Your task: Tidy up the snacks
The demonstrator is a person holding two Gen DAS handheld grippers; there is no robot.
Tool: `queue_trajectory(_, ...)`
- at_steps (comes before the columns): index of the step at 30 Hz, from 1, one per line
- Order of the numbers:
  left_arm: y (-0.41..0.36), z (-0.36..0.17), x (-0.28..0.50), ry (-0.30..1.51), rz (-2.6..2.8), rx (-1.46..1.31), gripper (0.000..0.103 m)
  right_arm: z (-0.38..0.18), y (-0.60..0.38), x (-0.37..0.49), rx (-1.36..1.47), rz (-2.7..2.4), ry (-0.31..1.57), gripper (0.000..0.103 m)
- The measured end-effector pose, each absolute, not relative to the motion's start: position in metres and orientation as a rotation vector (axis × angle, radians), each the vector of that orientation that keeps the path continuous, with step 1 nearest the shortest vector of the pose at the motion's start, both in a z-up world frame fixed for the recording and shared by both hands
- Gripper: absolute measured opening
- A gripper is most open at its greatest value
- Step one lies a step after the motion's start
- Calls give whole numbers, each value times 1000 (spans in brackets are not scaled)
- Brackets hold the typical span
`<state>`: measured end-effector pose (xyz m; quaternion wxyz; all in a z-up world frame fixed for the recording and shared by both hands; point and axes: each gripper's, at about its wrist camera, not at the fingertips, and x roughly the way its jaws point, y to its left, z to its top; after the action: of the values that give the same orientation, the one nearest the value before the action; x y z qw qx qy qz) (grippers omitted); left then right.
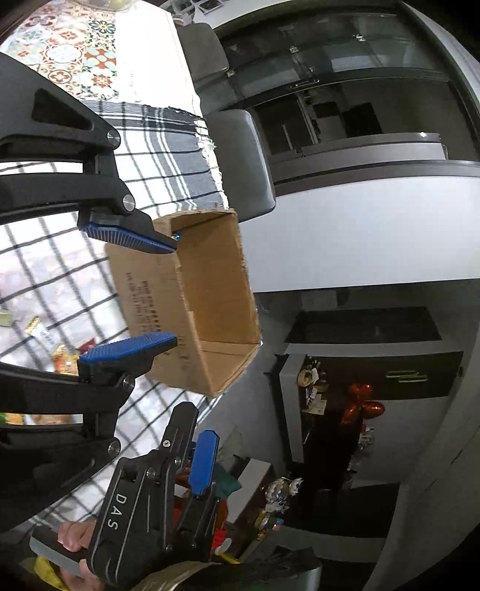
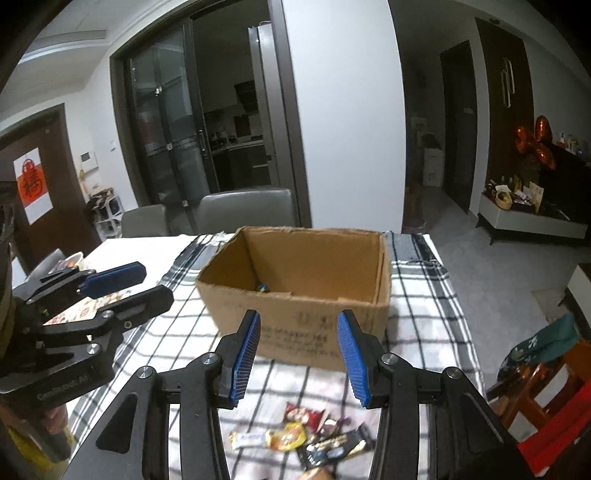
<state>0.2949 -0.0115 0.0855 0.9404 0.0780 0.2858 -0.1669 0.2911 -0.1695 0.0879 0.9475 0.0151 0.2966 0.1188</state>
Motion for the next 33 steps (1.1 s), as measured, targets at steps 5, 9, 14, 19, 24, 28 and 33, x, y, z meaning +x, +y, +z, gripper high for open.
queue_trajectory(5, -8, 73, 266, 588, -333, 172, 43, 76, -163, 265, 20, 263, 607, 45)
queue_trajectory(9, -2, 58, 244, 611, -333, 176, 43, 64, -158, 246, -3, 280, 621, 45)
queue_trajectory(14, 3, 36, 219, 643, -349, 152, 43, 51, -147, 227, -33, 305, 649, 45)
queue_trajectory(19, 7, 20, 201, 655, -348, 159, 43, 33, -136, 207, -80, 335, 674, 45)
queue_trajectory(24, 5, 1, 186, 668, -335, 205, 43, 12, -131, 188, -120, 346, 679, 45)
queue_trajectory(28, 3, -12, 176, 677, -339, 236, 43, -2, -132, 180, -114, 363, 708, 45)
queue_trajectory(33, 0, -32, 166, 689, -345, 257, 43, -24, -129, 168, -157, 380, 738, 45)
